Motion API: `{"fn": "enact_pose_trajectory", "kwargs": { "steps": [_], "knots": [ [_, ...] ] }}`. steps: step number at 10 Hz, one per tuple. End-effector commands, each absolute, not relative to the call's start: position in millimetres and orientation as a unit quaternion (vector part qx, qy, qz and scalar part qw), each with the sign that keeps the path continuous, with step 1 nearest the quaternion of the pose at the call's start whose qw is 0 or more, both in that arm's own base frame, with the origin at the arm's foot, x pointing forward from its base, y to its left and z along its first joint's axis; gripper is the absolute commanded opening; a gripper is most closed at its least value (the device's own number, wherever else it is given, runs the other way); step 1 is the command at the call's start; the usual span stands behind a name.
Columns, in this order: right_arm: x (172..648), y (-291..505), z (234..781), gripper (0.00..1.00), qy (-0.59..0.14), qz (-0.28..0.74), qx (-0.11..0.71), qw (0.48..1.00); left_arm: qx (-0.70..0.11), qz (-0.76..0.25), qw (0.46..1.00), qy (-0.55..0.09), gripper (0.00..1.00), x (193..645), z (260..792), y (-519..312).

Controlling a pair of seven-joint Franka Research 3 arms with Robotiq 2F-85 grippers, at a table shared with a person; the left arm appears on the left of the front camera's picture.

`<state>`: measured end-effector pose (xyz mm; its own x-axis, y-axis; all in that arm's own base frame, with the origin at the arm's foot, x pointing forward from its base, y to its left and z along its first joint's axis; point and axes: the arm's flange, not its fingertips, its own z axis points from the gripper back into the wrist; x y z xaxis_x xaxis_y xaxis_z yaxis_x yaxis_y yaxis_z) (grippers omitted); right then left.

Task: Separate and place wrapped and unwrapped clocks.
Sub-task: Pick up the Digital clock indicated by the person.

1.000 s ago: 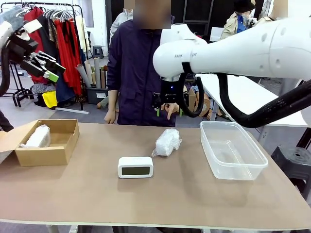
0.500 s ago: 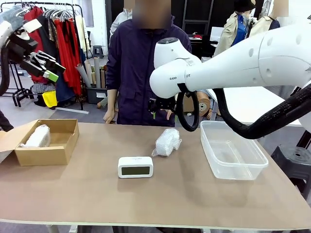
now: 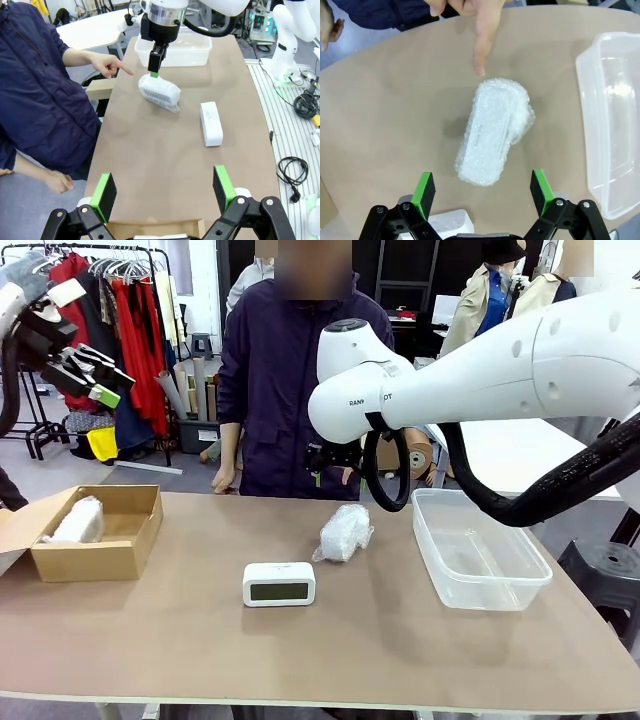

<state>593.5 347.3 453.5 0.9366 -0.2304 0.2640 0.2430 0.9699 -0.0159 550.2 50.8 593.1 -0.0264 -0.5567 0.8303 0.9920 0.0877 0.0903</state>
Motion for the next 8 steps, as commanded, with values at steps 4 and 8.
{"fn": "enact_pose_trajectory", "kwargs": {
  "steps": [4,8],
  "knots": [
    [593.8,347.6,458.0,1.00,-0.131,-0.127,-0.026,0.983,-0.287,-0.615,0.631,-0.376,1.00,547.0,593.8,51.6],
    [593.5,347.3,453.8,1.00,-0.131,-0.120,-0.024,0.984,-0.287,-0.615,0.631,-0.376,1.00,547.0,593.8,51.6]
  ]
}}
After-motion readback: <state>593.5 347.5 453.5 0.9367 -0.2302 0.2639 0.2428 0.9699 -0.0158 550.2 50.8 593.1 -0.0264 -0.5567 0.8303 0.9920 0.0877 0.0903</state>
